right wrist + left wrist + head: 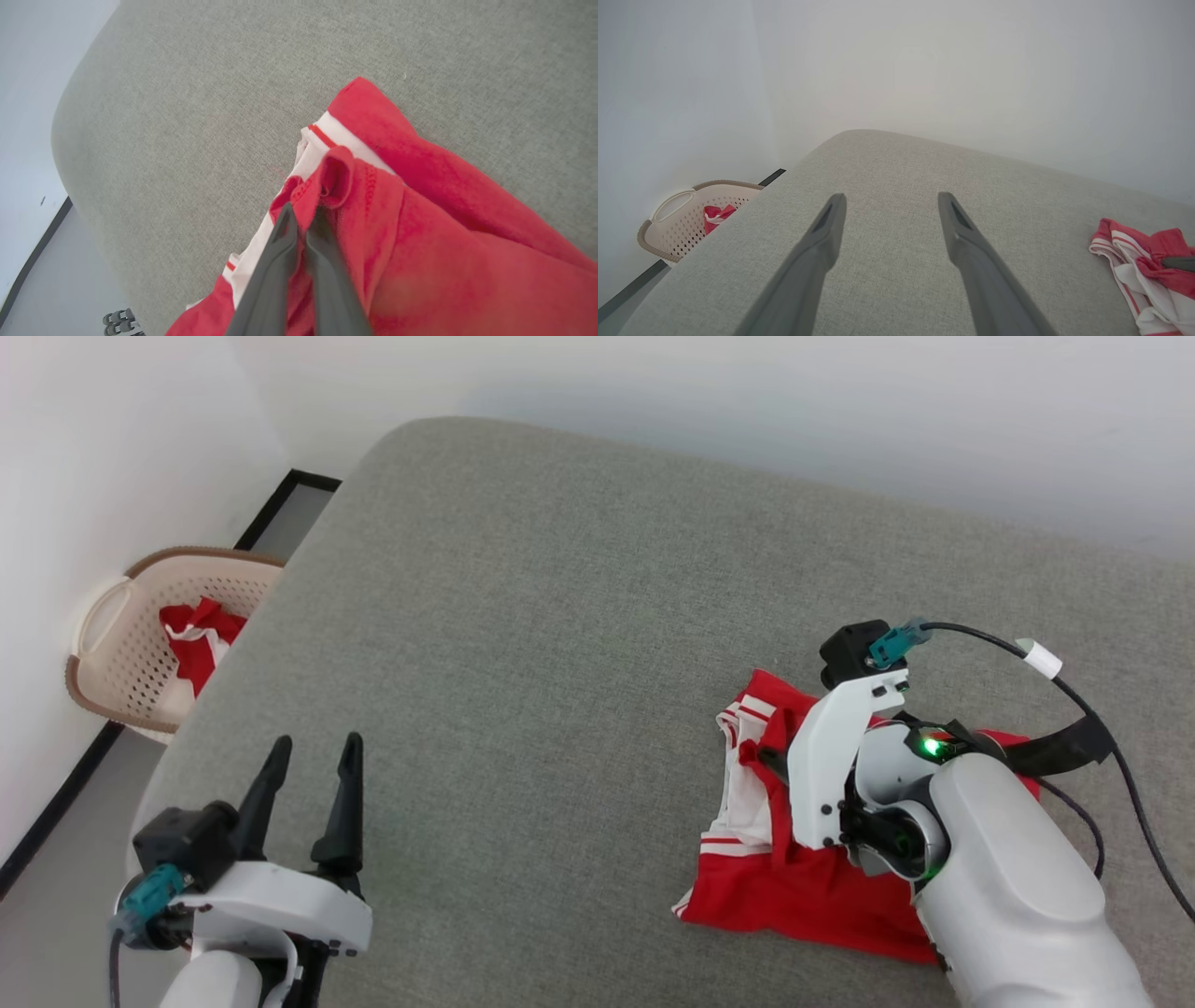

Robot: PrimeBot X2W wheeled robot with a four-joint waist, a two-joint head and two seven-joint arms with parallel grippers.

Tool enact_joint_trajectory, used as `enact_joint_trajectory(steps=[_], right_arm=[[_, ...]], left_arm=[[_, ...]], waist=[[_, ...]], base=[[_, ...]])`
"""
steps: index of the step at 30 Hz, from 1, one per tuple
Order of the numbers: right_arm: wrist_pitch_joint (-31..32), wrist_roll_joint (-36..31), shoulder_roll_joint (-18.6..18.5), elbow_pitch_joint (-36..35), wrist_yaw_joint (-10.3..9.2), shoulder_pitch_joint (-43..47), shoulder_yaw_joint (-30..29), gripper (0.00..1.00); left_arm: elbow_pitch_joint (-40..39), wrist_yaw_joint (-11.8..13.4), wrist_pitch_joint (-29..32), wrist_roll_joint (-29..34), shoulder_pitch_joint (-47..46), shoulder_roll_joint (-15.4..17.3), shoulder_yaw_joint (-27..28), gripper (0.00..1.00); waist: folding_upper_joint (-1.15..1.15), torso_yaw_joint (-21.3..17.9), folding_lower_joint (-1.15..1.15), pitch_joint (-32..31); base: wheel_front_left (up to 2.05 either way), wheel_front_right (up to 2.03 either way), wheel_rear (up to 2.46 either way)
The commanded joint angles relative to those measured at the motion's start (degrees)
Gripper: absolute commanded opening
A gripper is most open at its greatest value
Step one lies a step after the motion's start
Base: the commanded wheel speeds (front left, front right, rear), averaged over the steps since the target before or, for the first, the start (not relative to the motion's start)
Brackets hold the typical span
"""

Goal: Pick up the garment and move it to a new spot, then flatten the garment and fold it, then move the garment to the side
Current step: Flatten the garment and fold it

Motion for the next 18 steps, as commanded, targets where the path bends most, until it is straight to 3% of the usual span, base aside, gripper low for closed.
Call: enact_joint_trajectory(steps=[1, 2, 3, 13, 18], right_arm=[[-1.4, 1.8, 0.2, 1.7, -0.1, -1.2, 1.3, 0.33], [-2.0, 2.9, 0.2, 2.4, -0.1, -1.6, 1.9, 0.76], [-2.6, 3.9, 0.1, 2.8, -0.1, -2.1, 2.8, 1.0], [-5.5, 8.8, 0.1, 1.8, -0.1, -4.5, 7.8, 1.0], [-8.1, 9.8, -3.1, -3.0, -0.1, -3.2, 8.5, 1.0]], left_arm=[[0.4, -0.4, -0.3, 0.0, -0.5, -0.1, 0.0, 1.0], [0.5, -0.5, -0.3, 0.0, -0.6, -0.1, 0.1, 1.0], [0.7, -0.4, -0.3, 0.0, -0.6, -0.1, 0.1, 1.0], [0.3, 0.1, -0.4, 0.2, 0.7, 0.8, 1.6, 1.0], [-0.7, 0.4, -0.4, 0.5, 2.0, 1.6, 2.3, 1.0]], waist=[[0.0, -0.1, 0.0, -0.1], [0.0, -0.2, 0.0, -0.2], [0.0, -0.4, 0.0, -0.3], [0.0, -4.5, 0.0, -1.7], [0.0, -7.8, 0.0, -2.5]], base=[[0.0, 0.0, 0.0], [0.0, 0.0, 0.0], [0.0, 0.0, 0.0], [0.0, 0.0, 0.0], [0.0, 0.0, 0.0]])
